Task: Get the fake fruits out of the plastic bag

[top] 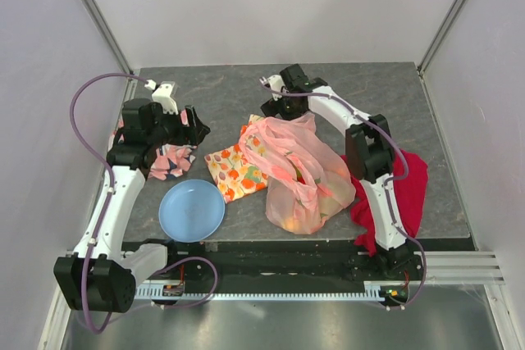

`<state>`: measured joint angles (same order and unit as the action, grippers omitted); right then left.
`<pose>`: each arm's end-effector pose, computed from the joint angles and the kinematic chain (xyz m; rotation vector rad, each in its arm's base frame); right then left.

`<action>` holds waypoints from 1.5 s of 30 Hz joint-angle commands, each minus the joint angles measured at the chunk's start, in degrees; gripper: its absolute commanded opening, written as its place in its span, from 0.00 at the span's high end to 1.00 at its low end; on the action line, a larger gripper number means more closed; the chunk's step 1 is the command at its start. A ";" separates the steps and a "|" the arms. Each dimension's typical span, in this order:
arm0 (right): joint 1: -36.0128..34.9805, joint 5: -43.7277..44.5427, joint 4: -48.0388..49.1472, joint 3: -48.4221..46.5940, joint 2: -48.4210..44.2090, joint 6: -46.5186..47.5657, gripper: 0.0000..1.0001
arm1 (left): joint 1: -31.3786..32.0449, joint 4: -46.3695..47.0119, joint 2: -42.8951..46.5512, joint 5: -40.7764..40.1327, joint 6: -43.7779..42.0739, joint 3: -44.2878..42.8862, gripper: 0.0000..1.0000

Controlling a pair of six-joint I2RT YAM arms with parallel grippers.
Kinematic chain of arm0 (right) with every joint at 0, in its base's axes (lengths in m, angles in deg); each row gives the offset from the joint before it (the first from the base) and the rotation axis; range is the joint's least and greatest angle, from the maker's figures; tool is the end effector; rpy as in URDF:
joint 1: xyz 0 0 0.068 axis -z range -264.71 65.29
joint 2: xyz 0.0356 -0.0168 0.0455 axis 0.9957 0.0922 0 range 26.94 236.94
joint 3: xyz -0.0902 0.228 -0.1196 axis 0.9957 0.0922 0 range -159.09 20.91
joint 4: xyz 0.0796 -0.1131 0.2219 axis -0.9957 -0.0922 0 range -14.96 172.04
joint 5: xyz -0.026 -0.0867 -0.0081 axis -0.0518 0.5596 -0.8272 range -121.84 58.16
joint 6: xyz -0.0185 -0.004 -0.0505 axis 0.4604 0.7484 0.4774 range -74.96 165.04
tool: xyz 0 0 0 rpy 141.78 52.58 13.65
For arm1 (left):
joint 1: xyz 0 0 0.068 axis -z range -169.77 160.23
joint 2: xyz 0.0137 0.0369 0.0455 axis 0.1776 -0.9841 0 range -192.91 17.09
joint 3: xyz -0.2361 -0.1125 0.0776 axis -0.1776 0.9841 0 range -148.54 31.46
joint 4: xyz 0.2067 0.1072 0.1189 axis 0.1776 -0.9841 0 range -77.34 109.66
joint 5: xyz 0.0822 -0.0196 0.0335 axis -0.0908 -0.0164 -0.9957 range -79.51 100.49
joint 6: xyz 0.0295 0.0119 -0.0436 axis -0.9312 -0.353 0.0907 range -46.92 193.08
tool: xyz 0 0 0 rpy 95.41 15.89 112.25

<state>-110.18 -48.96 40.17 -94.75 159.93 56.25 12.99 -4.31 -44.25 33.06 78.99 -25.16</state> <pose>0.4533 0.2276 0.1981 -0.9224 2.4391 0.4785 0.2354 -0.0251 0.3334 0.1862 2.0589 -0.5005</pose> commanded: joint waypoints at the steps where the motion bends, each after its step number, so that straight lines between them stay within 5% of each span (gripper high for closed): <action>1: -2.03 21.31 -3.40 -2.82 4.28 2.95 0.02 | 0.14 0.50 -0.79 -1.12 -0.55 -1.74 0.14; 10: -1.86 36.26 -7.79 -7.73 10.44 3.40 0.16 | 0.14 0.76 -2.29 -0.95 -0.73 -3.50 0.14; 27: 24.06 49.82 -4.45 -1.51 1.58 3.57 0.12 | 1.01 4.28 -6.86 0.90 1.47 -4.90 0.15; 33: 33.02 41.85 -6.56 2.97 -11.31 5.05 0.09 | 1.89 5.33 -8.62 1.16 1.91 -5.61 0.15; 37: 34.79 18.26 -10.06 15.43 -26.43 20.98 0.05 | 2.60 5.51 -8.36 1.08 1.38 -5.61 0.16; 40: 34.27 12.74 -15.24 27.82 -38.92 30.78 0.05 | 2.95 5.60 -7.65 1.08 1.56 -5.52 0.16; 42: 34.09 13.17 -17.53 35.98 -44.97 35.45 0.07 | 3.04 5.51 -7.22 1.16 1.91 -5.26 0.16; 45: 33.83 14.04 -22.37 46.17 -49.73 41.61 0.23 | 3.47 5.68 -7.30 1.43 1.91 -4.99 0.16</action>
<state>-75.91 -30.19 26.73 -60.87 112.80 84.77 15.88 -0.92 -52.86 33.19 79.39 -28.29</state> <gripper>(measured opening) 0.857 0.848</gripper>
